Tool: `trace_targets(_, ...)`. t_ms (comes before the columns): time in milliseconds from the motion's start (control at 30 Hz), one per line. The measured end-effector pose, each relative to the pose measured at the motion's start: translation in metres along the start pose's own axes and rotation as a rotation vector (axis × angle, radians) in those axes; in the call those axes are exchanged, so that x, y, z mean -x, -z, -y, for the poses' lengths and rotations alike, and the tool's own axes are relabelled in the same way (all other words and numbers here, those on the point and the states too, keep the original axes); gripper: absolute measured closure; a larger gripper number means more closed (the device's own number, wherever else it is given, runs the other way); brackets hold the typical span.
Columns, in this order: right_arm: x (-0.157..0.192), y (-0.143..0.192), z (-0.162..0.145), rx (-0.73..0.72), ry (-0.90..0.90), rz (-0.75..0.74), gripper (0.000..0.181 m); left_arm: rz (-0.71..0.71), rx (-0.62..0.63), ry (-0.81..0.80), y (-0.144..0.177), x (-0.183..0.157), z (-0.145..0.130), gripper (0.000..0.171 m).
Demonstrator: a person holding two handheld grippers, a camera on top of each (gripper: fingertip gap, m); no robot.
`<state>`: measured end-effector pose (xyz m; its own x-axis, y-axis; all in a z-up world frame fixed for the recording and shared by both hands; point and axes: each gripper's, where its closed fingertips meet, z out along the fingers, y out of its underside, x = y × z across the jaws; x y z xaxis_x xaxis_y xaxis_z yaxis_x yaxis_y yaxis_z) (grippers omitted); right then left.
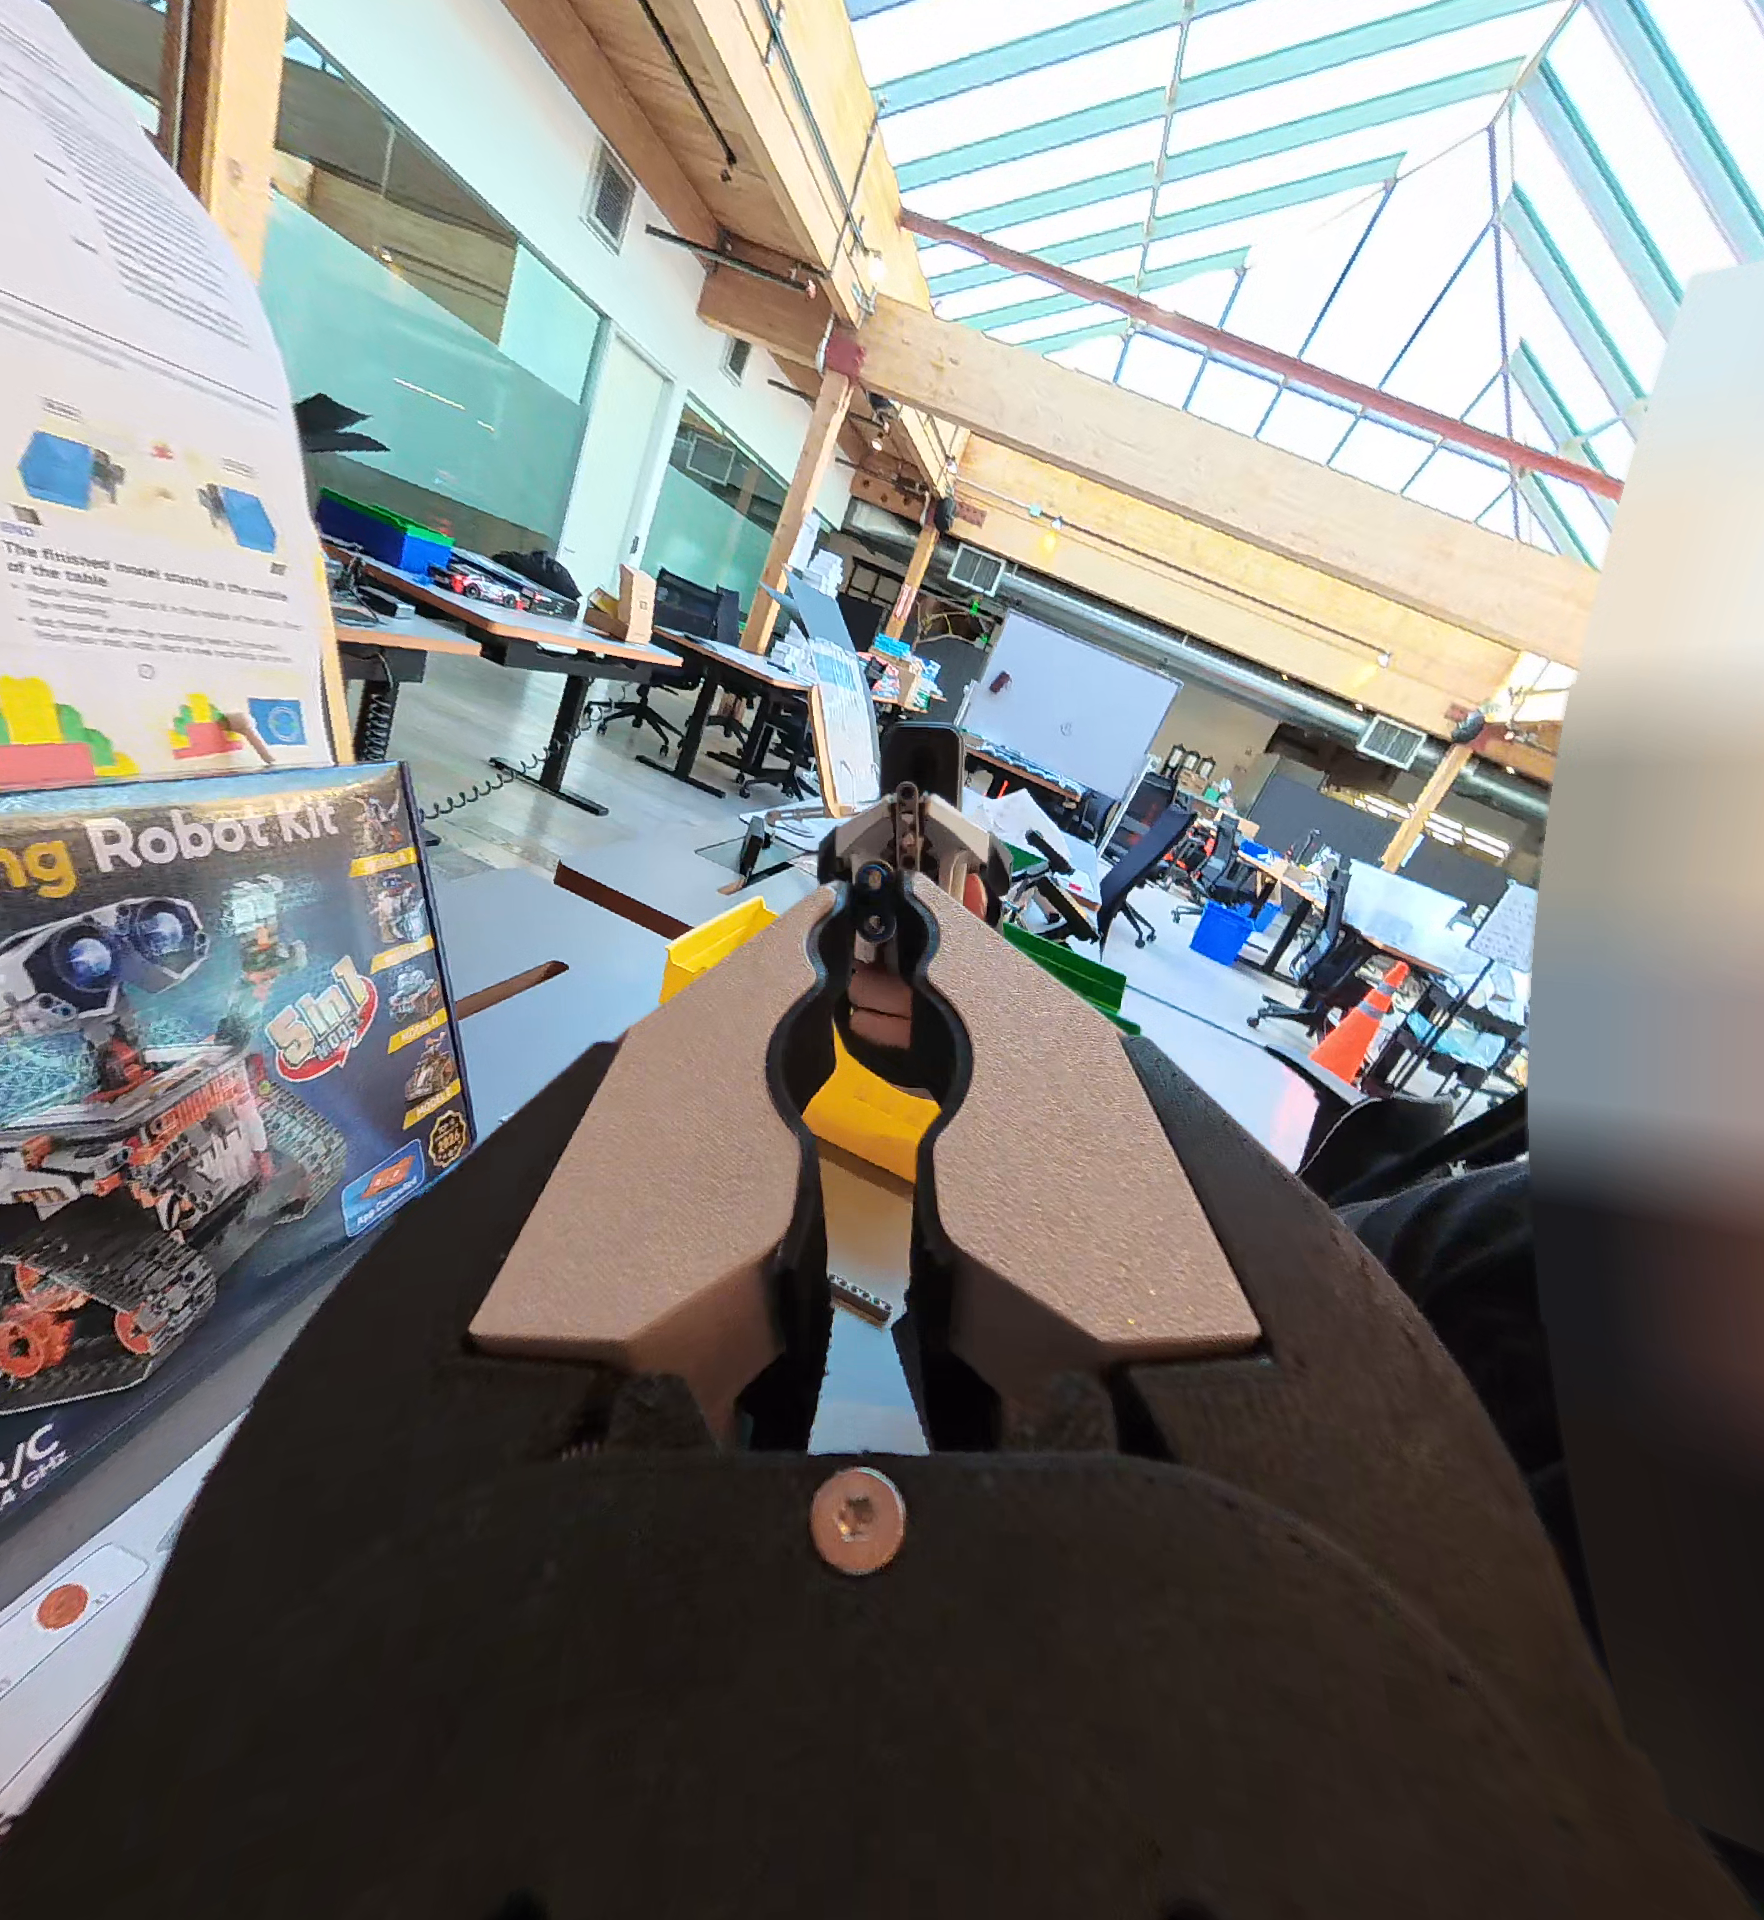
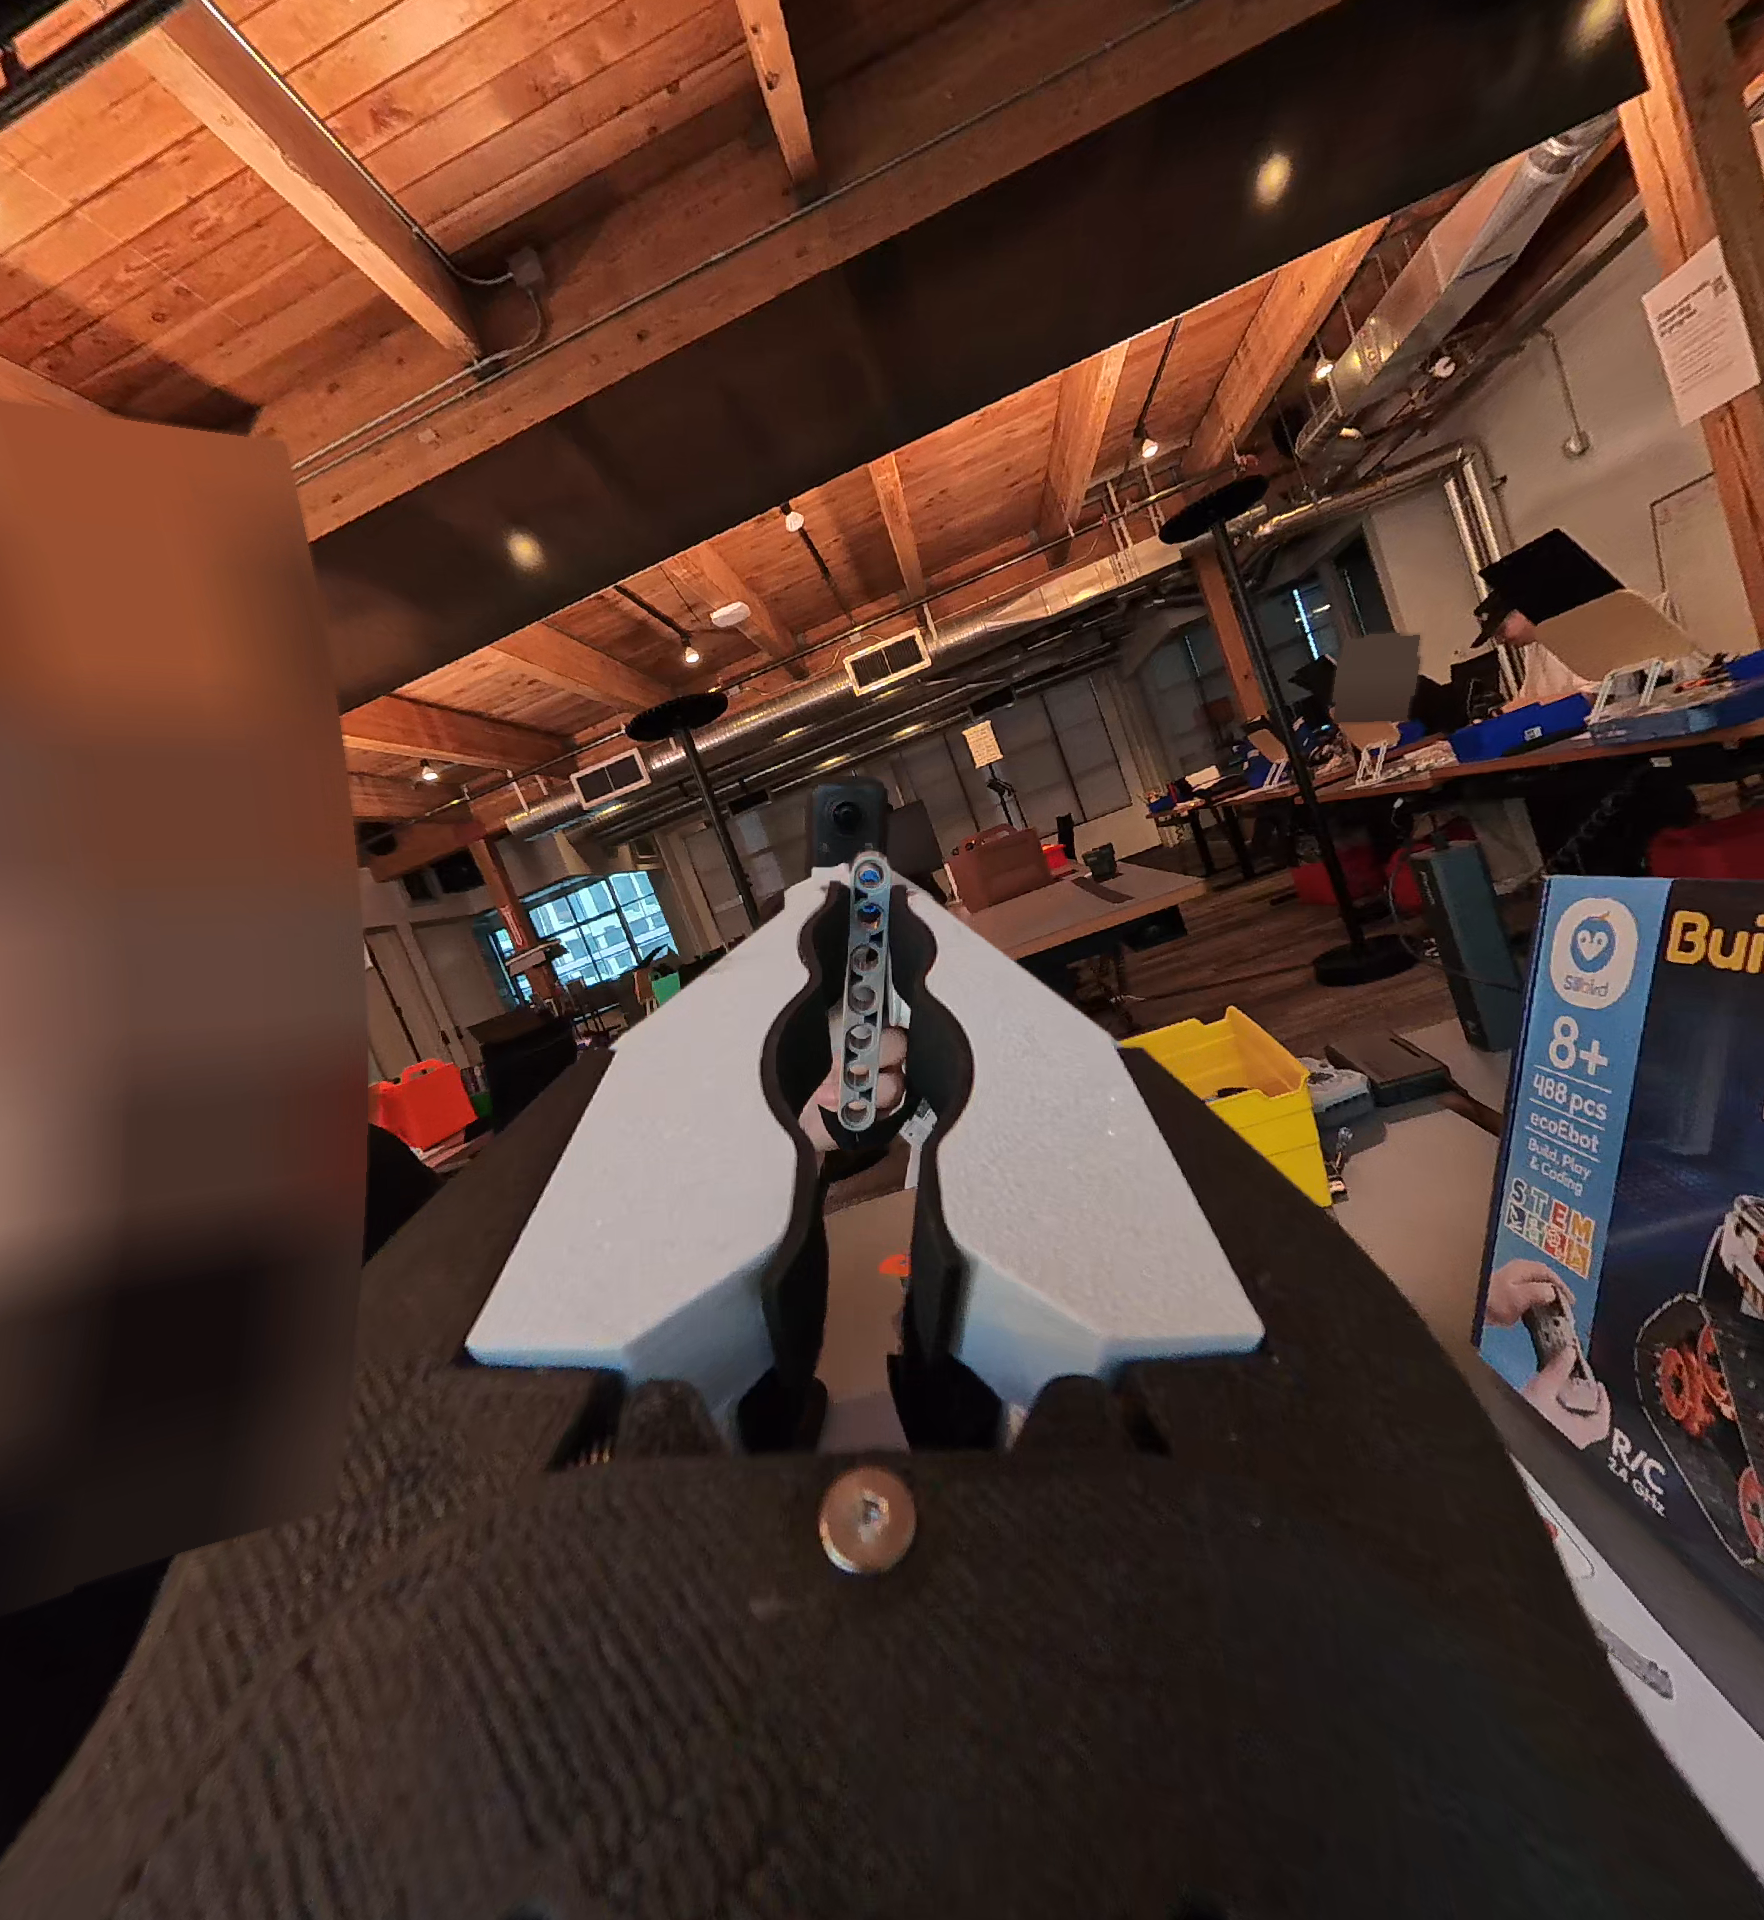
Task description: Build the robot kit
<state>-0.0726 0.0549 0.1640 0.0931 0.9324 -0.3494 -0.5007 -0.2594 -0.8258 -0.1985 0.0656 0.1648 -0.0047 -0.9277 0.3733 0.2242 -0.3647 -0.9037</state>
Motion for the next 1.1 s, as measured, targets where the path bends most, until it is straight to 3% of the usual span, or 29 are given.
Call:
trace_targets(200, -0.011, -0.004, -0.003, -0.025, -0.051, -0.018, 0.176, 0.021, -0.012, -0.028, 0.003, 0.0, 0.003, 0.166)
trace_targets(267, -0.018, -0.008, -0.007, -0.07, -0.173, 0.035, 0.176, 0.026, -0.028, -0.026, 0.005, 0.0, 0.007, 0.166)
trace_targets(333, -0.019, -0.001, 0.01, -0.19, -0.377, 0.168, 0.176, 0.018, -0.059, -0.015, 0.009, -0.001, 0.012, 0.167)
trace_targets(400, -0.035, 0.037, 0.049, -0.419, -0.536, 0.283, 0.176, -0.006, -0.09, 0.004, 0.011, -0.002, 0.017, 0.167)
trace_targets(467, -0.059, 0.094, 0.081, -0.646, -0.591, 0.299, 0.177, -0.001, -0.105, 0.025, 0.014, 0.002, 0.019, 0.167)
trace_targets(533, -0.068, 0.136, 0.097, -0.759, -0.592, 0.259, 0.177, -0.004, -0.117, 0.04, 0.017, 0.0, 0.022, 0.167)
trace_targets(600, -0.049, 0.156, 0.118, -0.803, -0.514, 0.285, 0.177, -0.015, -0.132, 0.021, 0.021, -0.006, 0.027, 0.167)
trace_targets(667, -0.026, 0.143, 0.121, -0.697, -0.357, 0.202, 0.177, 0.015, -0.135, -0.01, 0.024, -0.006, 0.029, 0.167)
trace_targets(767, -0.029, 0.106, 0.1, -0.424, -0.044, -0.156, 0.176, 0.036, -0.125, -0.019, 0.026, -0.004, 0.028, 0.166)
trace_targets(833, -0.025, 0.086, 0.086, -0.288, 0.138, -0.261, 0.176, 0.032, -0.115, -0.001, 0.023, -0.002, 0.024, 0.166)
trace_targets(967, -0.016, 0.041, 0.048, -0.078, 0.256, -0.253, 0.176, 0.028, -0.062, 0.031, 0.007, 0.005, 0.009, 0.167)
trace_targets(1100, -0.01, -0.004, 0.001, 0.045, 0.086, -0.118, 0.176, -0.017, -0.032, 0.118, -0.01, 0.012, -0.007, 0.166)
